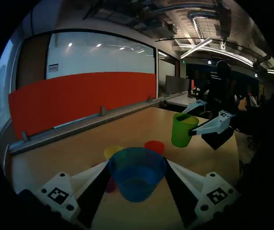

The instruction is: Pour water

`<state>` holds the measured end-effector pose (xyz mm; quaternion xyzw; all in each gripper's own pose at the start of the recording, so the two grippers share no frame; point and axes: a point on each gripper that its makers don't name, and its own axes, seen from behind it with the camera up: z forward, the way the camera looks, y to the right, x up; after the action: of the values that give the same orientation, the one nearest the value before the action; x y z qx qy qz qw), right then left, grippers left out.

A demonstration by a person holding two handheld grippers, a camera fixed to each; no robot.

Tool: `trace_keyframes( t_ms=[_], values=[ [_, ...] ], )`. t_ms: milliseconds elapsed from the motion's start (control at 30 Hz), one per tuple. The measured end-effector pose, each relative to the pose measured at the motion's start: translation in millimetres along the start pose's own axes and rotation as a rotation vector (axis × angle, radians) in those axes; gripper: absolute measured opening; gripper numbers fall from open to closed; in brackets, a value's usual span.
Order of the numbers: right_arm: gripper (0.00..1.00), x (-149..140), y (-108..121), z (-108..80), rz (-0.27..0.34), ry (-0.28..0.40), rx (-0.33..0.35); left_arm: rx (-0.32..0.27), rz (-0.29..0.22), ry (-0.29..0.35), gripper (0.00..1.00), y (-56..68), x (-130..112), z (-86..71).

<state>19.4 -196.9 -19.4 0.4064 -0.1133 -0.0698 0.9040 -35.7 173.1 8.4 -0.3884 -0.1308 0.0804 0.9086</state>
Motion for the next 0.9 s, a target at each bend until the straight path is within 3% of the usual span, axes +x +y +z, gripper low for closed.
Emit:
trace_keyframes(
  t_ms=[533, 900],
  values=[
    [0.92, 41, 5, 5.2, -0.029, 0.101, -0.028, 0.019, 0.003, 0.122, 0.89, 4.3, 39, -9.5],
    [0.92, 51, 9, 8.8, -0.030, 0.123, -0.035, 0.034, 0.000, 0.188, 0.89, 2.4, 60, -11.6]
  ],
)
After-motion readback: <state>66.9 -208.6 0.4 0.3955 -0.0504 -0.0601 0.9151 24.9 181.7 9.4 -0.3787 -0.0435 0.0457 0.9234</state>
